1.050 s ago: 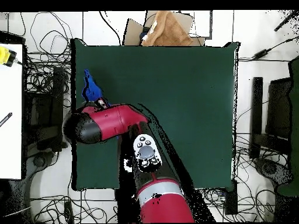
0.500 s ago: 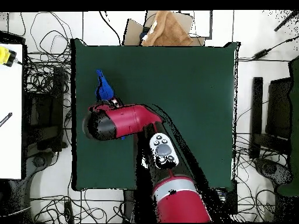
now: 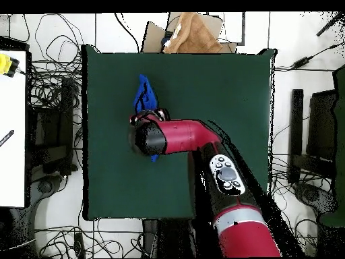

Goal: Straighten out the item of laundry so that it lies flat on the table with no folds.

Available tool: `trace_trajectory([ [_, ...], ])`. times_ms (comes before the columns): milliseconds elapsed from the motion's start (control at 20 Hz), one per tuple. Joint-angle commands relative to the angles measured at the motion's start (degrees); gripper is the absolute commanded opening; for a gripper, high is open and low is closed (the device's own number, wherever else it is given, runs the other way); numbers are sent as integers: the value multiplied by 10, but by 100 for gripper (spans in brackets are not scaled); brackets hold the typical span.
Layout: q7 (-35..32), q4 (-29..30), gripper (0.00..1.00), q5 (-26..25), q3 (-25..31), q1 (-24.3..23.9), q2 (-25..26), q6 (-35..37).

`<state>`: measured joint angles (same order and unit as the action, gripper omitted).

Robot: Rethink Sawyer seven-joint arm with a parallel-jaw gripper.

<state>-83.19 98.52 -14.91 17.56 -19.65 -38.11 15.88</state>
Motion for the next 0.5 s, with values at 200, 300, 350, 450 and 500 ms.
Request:
trace_trajectory([
  [200, 20, -77, 0, -6, 55, -36, 64, 96],
  [300, 22, -91, 0, -11, 54, -33, 71, 99],
  [350, 17, -96, 0, -14, 47, -28, 72, 99],
  [450, 10, -106, 0, -15, 39, -21, 74, 104],
  [500, 6, -107, 0, -14, 35, -18, 73, 110],
])
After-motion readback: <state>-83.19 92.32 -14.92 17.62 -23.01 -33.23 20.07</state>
